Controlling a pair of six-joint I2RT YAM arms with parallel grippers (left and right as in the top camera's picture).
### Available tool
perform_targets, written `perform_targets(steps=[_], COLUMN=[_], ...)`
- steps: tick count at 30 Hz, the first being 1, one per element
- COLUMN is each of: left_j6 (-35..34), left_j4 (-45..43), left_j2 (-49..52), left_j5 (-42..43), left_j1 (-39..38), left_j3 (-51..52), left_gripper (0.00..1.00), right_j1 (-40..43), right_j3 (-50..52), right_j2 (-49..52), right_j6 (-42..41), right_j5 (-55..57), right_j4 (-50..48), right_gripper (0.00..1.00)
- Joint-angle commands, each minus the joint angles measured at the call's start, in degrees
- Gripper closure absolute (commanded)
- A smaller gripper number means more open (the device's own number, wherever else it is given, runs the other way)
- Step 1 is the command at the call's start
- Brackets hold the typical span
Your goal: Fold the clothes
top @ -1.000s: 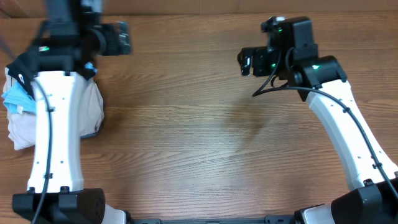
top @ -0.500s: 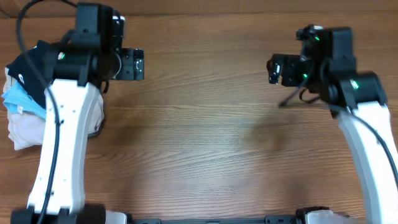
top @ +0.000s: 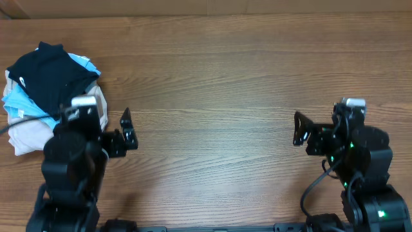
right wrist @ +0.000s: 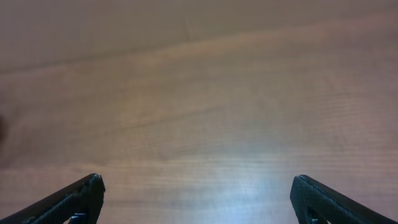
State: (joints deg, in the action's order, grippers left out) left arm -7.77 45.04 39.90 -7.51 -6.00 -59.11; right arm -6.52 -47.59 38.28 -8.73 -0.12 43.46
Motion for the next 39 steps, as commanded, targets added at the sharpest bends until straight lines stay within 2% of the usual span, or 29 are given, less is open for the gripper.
perform_targets(steps=[1, 6, 11, 19, 24, 29, 35, 39], left_j6=[-1.7, -1.7, -1.7, -1.7, -1.7, -1.7, -1.7, -1.7], left_j4=[2.5, 12.1, 19.3, 22.7, 22.7, 22.7, 22.7, 22.7], left_j2=[-3.0, -3.0, -2.9, -2.9, -2.9, -2.9, -2.9, -2.9], left_j5=[-1.9, -1.9, -1.9, -1.9, -1.9, -1.9, -1.9, -1.9], left_j1=[0.0, 0.0, 0.0, 0.0, 0.0, 0.0, 0.0, 0.0], left_j3=[1.7, 1.7, 1.7, 1.7, 1.7, 1.7, 1.7, 1.7], left_gripper=[0.00, 0.00, 0.00, 0.00, 0.00, 0.00, 0.00, 0.00], right_j1=[-0.2, -0.2, -0.2, -0.2, -0.1, 0.6, 0.6, 0.7], right_j3=[0.8, 0.8, 0.8, 0.8, 1.2, 7.7, 27.5, 37.0], right_j2=[-0.7, 0.1, 0.9, 1.3, -3.8, -14.8, -34.4, -37.9], right_j6=[-0.3, -0.3, -0.3, -0.3, 0.2, 1.8, 4.7, 7.9], right_j5=[1.1, 1.1, 1.1, 1.1, 1.6, 2.0, 2.0, 2.0], right_j4=[3.6, 11.6, 14.4, 14.3, 15.9, 5.9, -15.0, -28.5], right_gripper=[0.00, 0.00, 0.00, 0.00, 0.00, 0.00, 0.00, 0.00])
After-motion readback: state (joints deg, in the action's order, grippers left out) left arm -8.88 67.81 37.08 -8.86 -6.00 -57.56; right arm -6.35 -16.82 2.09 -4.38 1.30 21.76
